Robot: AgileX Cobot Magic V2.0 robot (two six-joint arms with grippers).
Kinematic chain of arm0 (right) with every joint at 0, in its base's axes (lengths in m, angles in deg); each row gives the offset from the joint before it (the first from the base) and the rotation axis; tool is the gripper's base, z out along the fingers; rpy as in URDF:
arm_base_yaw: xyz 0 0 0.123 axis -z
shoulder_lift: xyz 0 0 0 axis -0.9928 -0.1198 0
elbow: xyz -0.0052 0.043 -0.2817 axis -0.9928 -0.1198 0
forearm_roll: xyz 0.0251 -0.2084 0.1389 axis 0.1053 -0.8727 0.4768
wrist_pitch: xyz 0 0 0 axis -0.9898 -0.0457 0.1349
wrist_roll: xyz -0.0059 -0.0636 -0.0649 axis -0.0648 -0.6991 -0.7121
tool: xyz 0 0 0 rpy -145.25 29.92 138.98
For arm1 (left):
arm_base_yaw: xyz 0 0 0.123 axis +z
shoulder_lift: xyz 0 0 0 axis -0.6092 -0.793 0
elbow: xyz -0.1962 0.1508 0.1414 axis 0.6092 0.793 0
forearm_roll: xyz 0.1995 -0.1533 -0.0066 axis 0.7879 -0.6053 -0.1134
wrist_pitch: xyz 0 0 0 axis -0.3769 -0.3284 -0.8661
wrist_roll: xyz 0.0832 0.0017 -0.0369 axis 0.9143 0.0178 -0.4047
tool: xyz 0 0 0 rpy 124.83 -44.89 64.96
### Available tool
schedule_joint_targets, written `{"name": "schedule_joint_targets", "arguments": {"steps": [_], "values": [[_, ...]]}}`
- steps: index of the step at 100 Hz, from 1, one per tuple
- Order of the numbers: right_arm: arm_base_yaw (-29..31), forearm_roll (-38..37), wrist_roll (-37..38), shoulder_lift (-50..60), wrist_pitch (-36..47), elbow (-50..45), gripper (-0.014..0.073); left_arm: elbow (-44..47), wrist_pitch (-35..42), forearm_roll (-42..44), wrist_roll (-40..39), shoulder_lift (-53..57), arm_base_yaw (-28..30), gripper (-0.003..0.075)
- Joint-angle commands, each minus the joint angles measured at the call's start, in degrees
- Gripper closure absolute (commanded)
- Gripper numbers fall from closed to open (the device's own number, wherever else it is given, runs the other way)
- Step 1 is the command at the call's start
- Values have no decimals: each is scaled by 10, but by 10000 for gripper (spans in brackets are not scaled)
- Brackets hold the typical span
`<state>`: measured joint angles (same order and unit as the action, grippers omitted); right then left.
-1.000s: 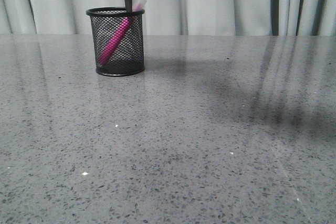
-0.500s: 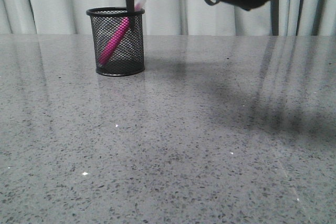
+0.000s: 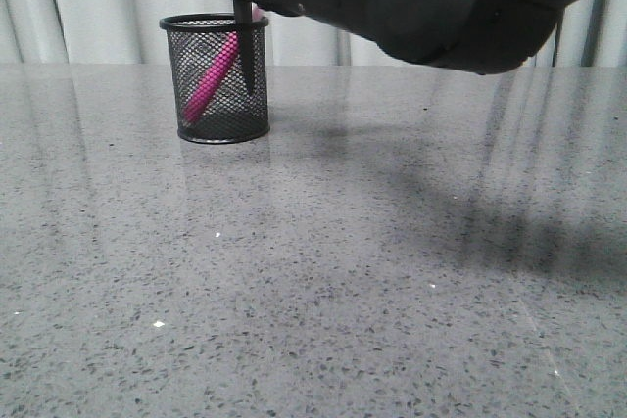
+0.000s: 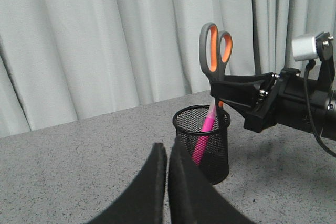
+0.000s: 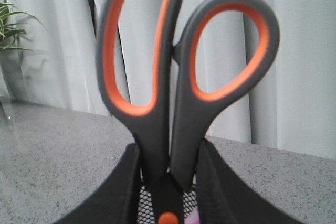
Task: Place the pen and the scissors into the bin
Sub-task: 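Lower the scissors blades-first into the cup and release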
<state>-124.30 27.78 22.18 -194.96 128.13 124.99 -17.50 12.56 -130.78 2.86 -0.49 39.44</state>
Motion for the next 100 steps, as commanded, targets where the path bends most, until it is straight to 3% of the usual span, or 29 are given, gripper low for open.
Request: {"name": "schedule_joint_targets", "arguments": {"steps": [1,100], "values": [[1,-25,-3,28,50,8,664,-17,15,-20,-3,-4,0,742],[2,-50,-3,18,4,3,664,-17,15,-20,-3,-4,0,742]]}}
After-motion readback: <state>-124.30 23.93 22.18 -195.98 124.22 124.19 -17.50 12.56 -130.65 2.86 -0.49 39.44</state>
